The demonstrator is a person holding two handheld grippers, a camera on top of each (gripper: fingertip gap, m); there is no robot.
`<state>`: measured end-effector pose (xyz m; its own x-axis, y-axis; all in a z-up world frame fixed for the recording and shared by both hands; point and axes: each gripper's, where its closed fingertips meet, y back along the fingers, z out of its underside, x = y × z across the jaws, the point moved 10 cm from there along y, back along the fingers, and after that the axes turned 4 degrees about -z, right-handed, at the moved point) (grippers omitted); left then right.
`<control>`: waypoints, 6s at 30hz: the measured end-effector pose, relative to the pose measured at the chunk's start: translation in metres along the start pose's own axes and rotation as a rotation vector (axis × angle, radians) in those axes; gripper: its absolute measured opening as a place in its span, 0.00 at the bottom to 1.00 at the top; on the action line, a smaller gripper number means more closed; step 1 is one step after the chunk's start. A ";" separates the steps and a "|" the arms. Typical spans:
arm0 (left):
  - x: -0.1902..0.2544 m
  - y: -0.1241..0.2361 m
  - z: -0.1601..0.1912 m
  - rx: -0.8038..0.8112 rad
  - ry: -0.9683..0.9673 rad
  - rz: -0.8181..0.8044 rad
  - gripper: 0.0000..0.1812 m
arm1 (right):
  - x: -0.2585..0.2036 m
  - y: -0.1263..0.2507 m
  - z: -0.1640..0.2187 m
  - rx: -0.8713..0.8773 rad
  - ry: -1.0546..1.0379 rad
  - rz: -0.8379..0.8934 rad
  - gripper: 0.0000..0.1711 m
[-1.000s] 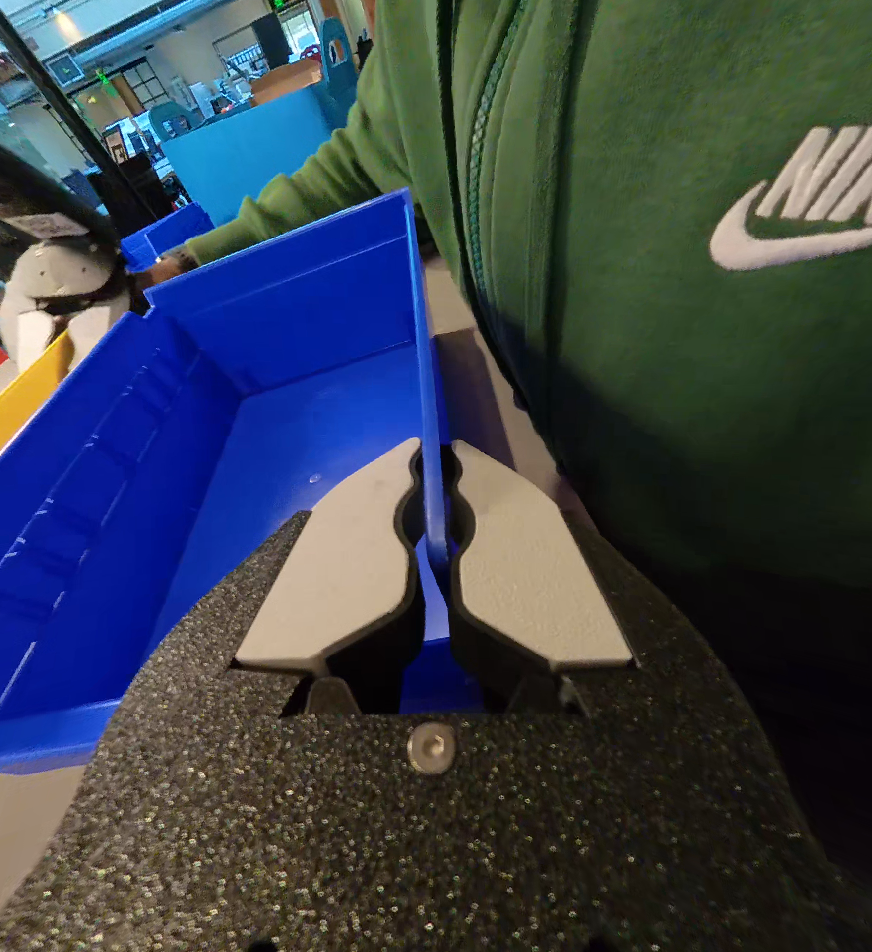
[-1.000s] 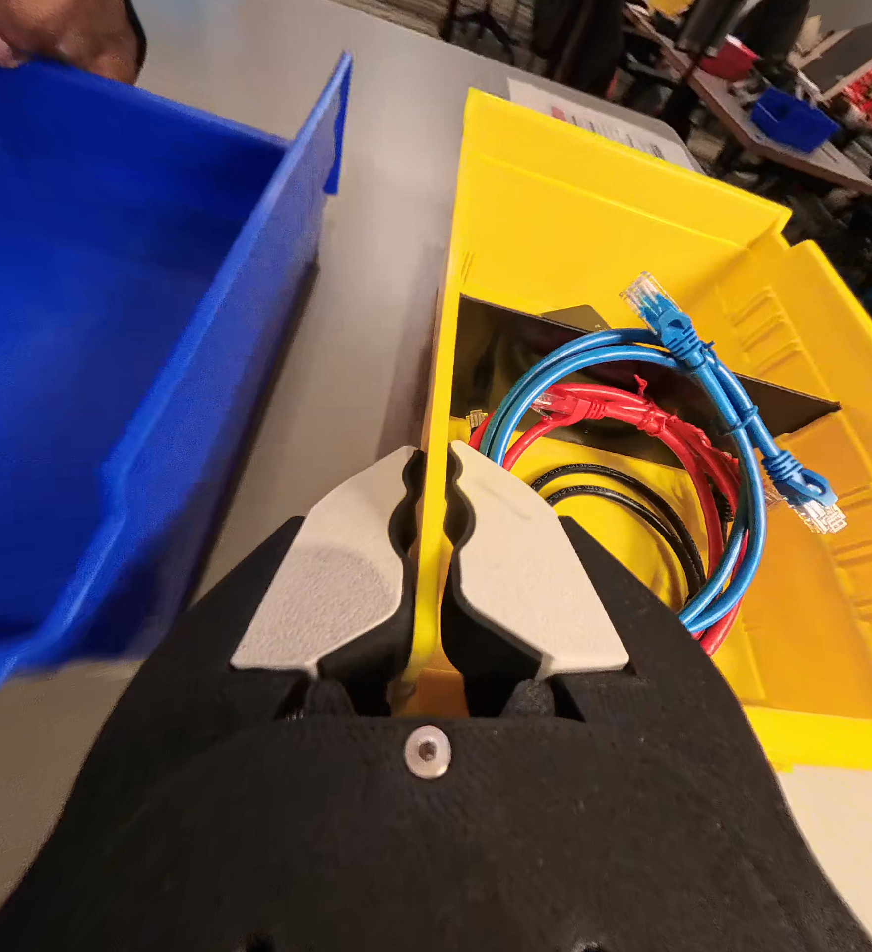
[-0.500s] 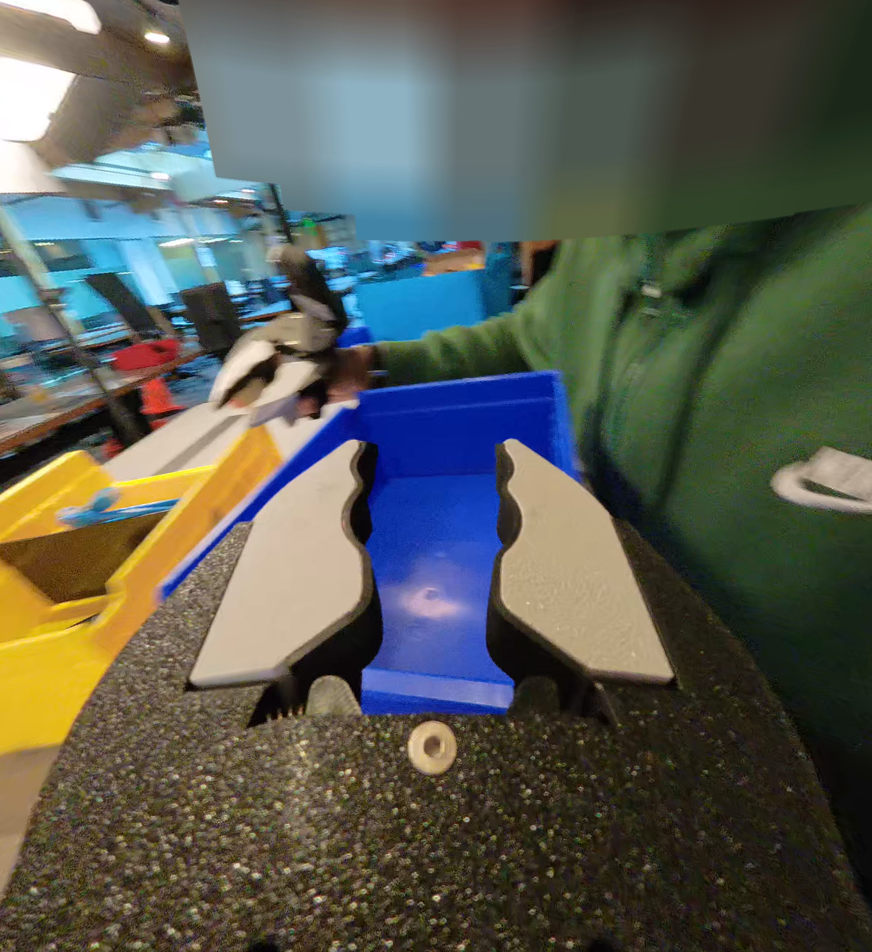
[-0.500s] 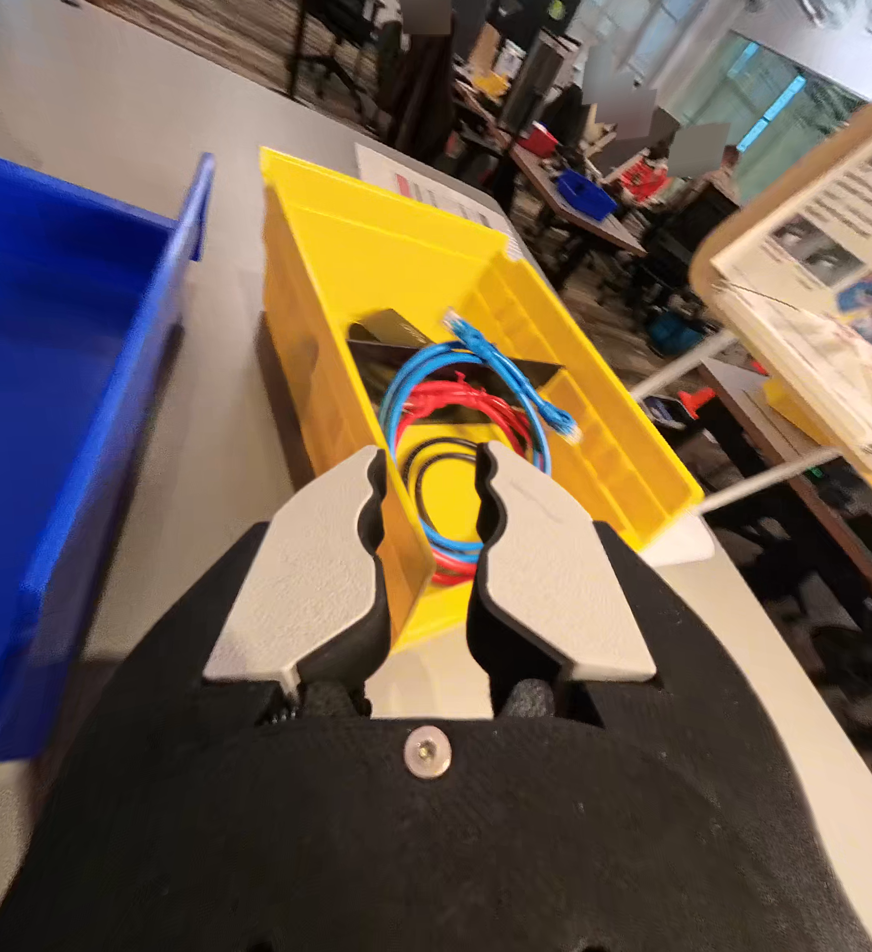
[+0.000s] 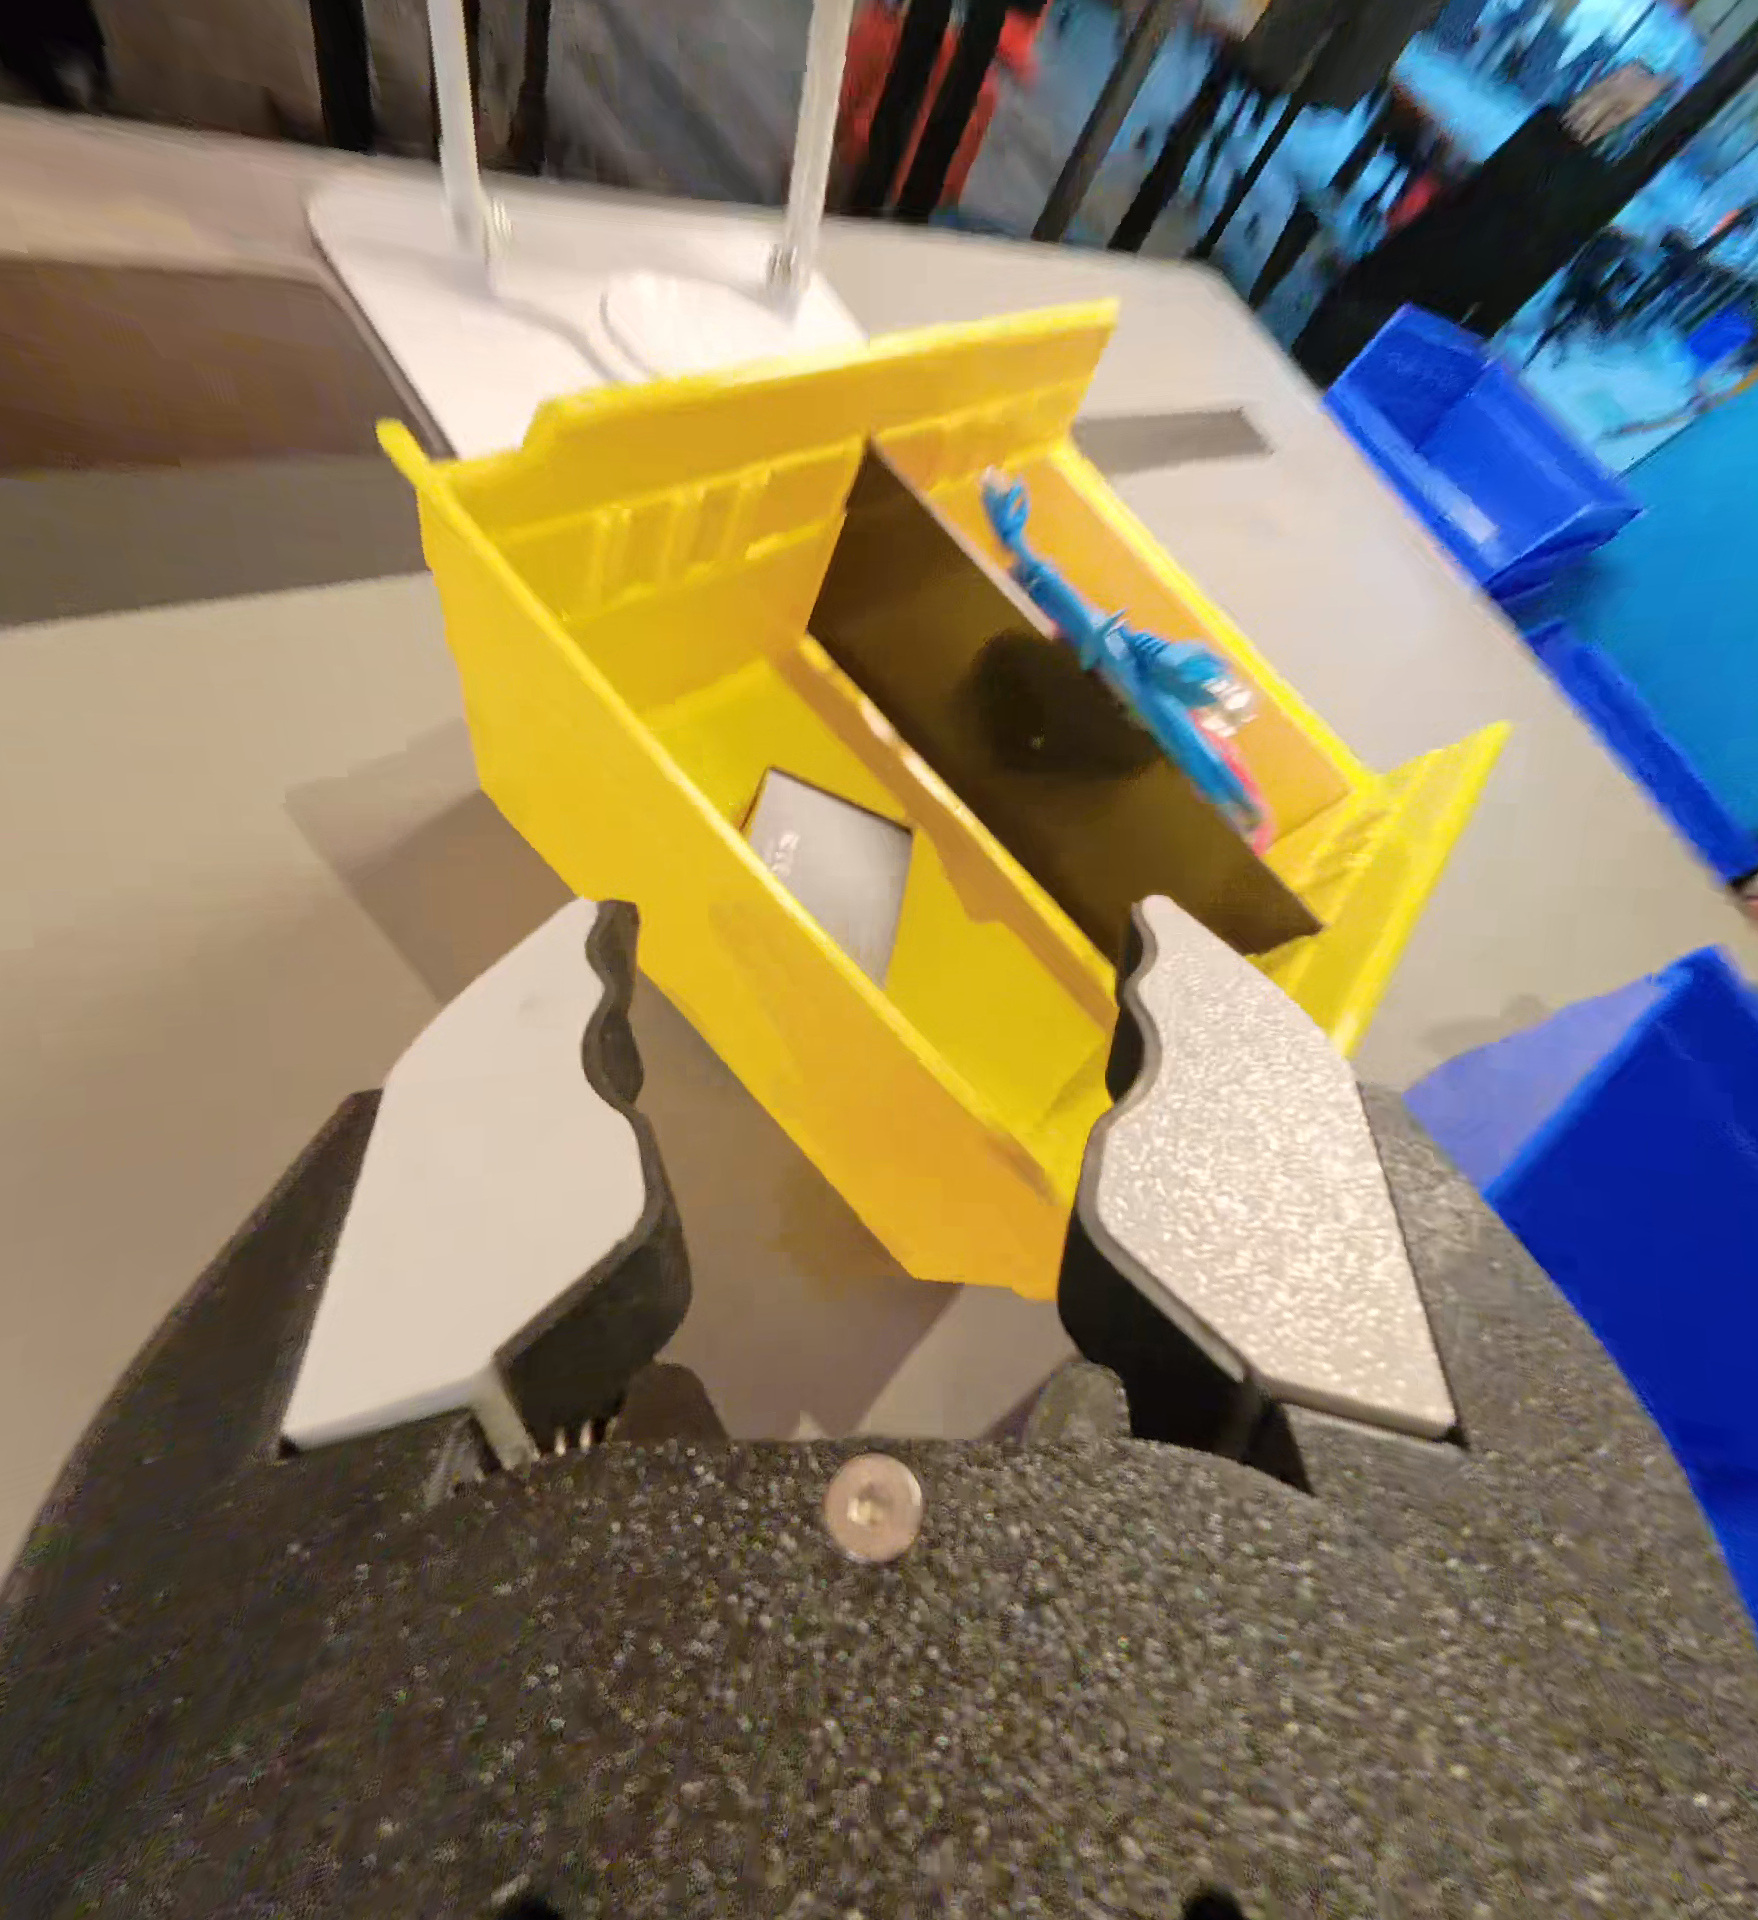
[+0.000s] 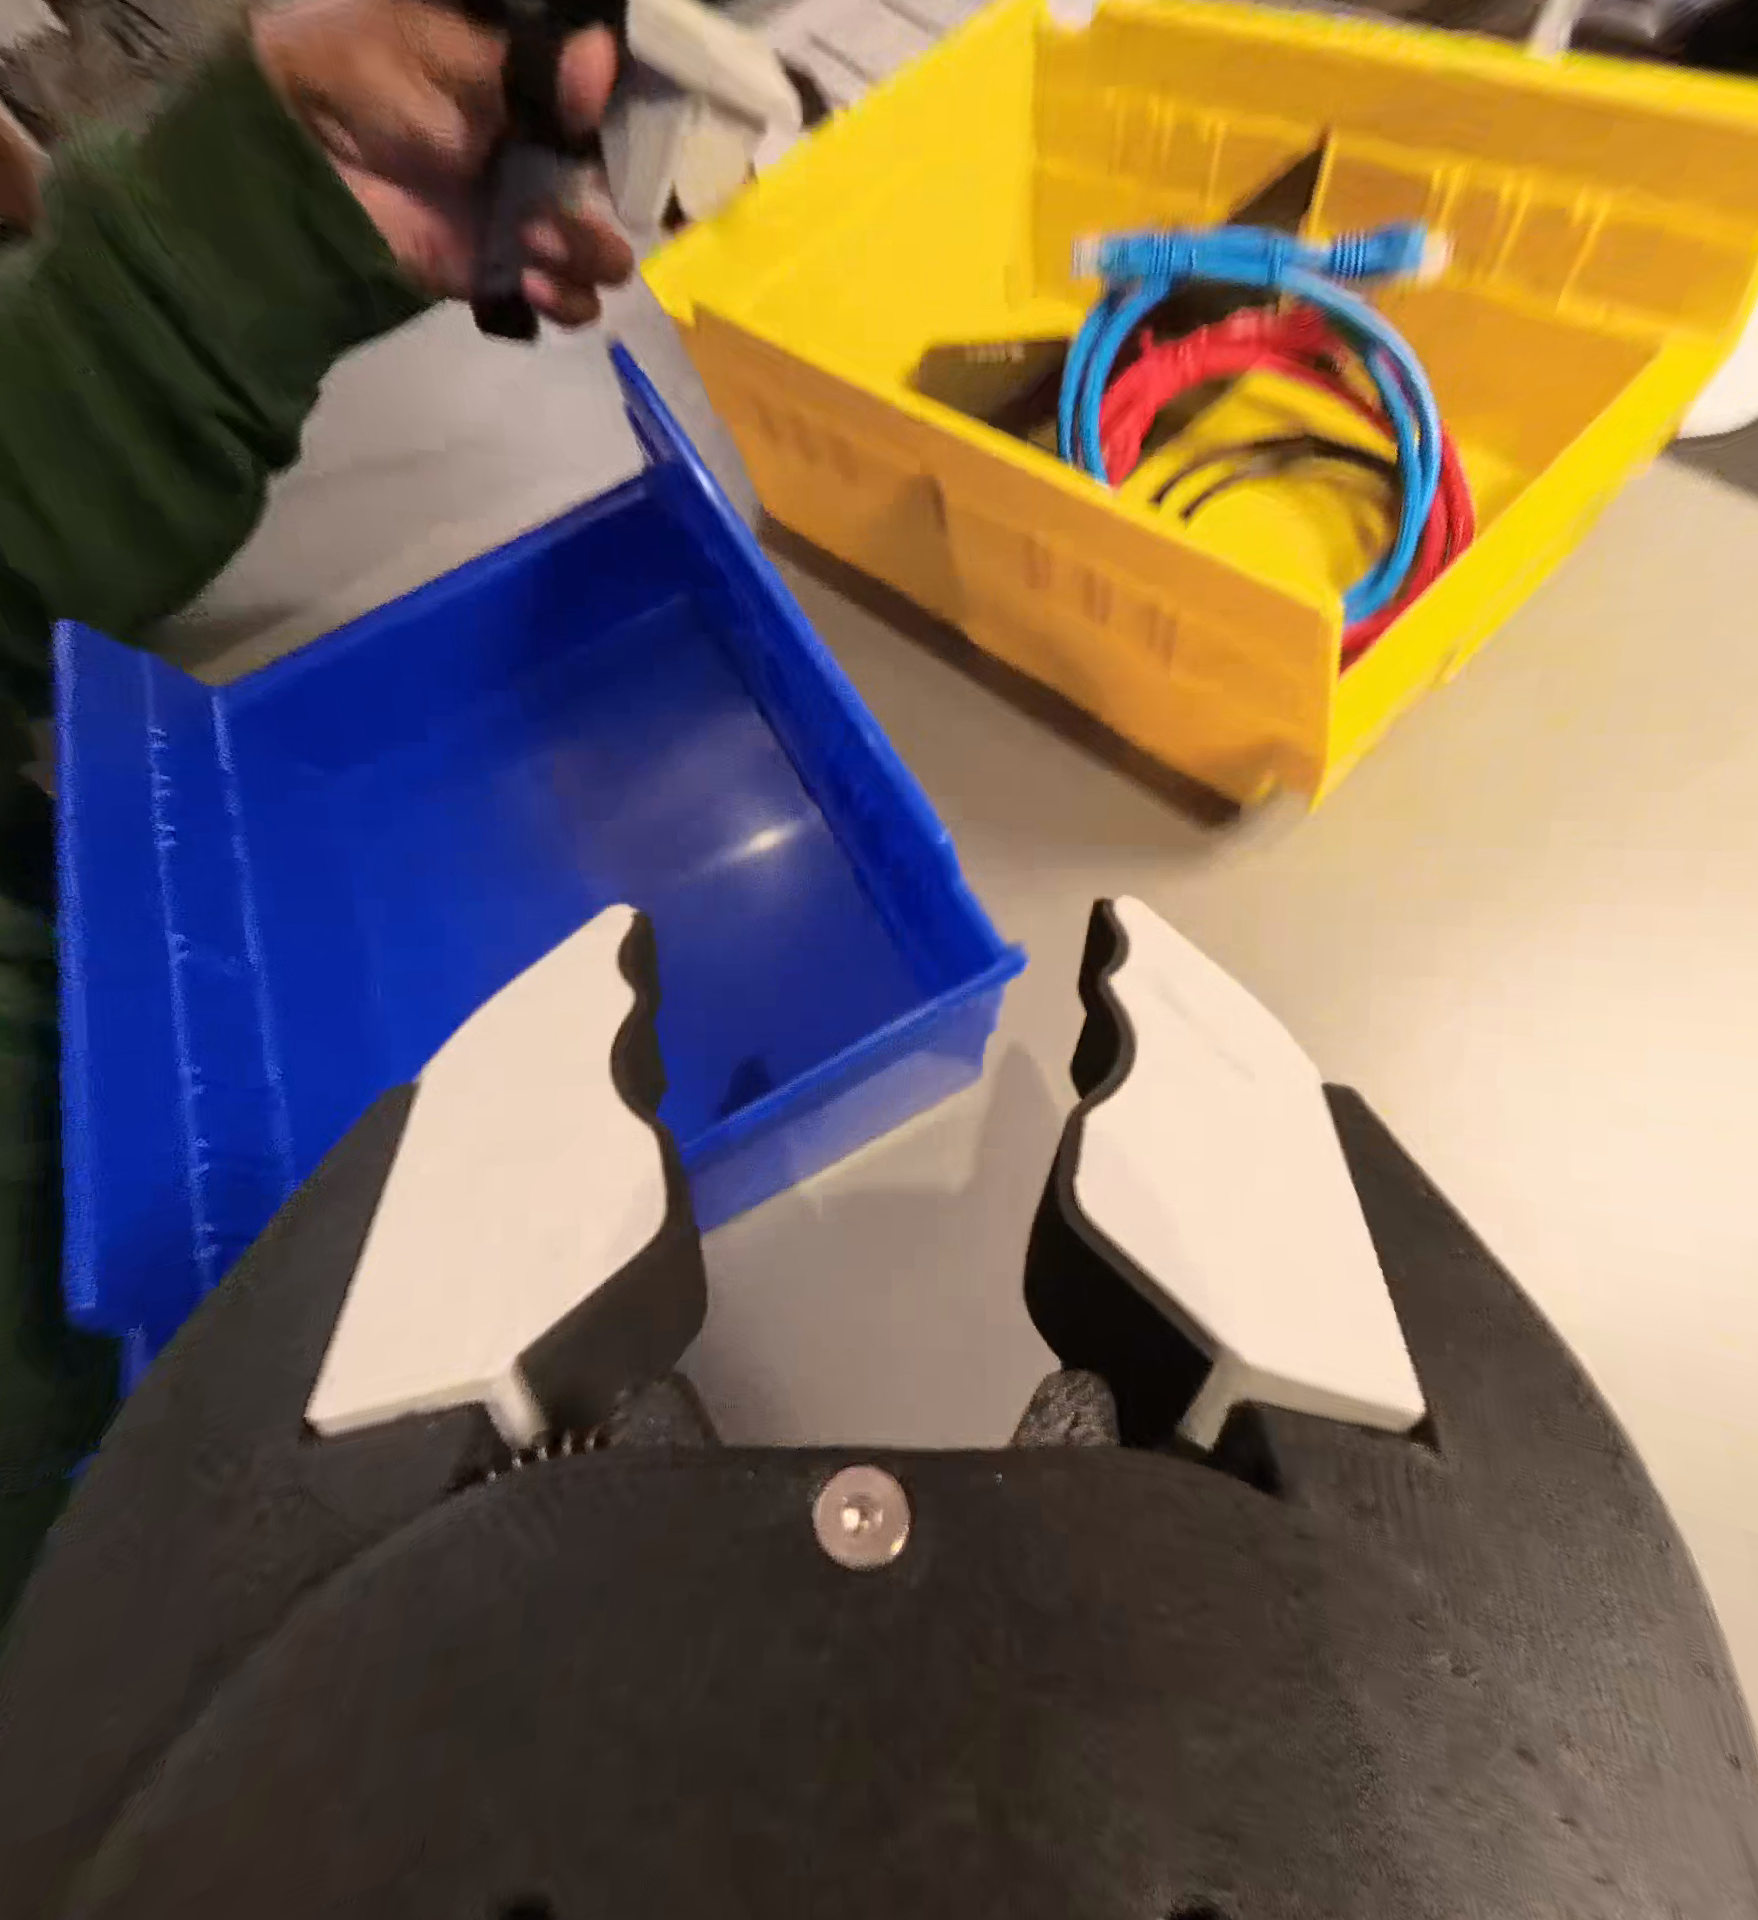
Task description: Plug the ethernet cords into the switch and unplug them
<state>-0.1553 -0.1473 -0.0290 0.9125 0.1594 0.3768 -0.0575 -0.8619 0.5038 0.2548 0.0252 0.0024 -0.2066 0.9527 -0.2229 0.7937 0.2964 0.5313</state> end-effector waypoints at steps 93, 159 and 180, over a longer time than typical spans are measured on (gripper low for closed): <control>0.002 0.155 0.165 0.103 -0.420 -1.124 0.07 | 0.015 0.048 0.117 0.038 0.092 1.074 0.10; 0.012 0.253 0.154 0.177 -0.380 -0.627 0.32 | -0.008 0.092 0.143 -0.050 0.055 0.997 0.18; -0.140 0.227 0.088 -0.066 0.139 -0.704 0.24 | -0.003 -0.021 0.115 -0.184 0.194 0.621 0.09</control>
<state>-0.2600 -0.4074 -0.0362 0.6825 0.7299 0.0390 0.4967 -0.5023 0.7078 0.3043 0.0082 -0.1017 0.1440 0.9395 0.3109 0.6913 -0.3203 0.6477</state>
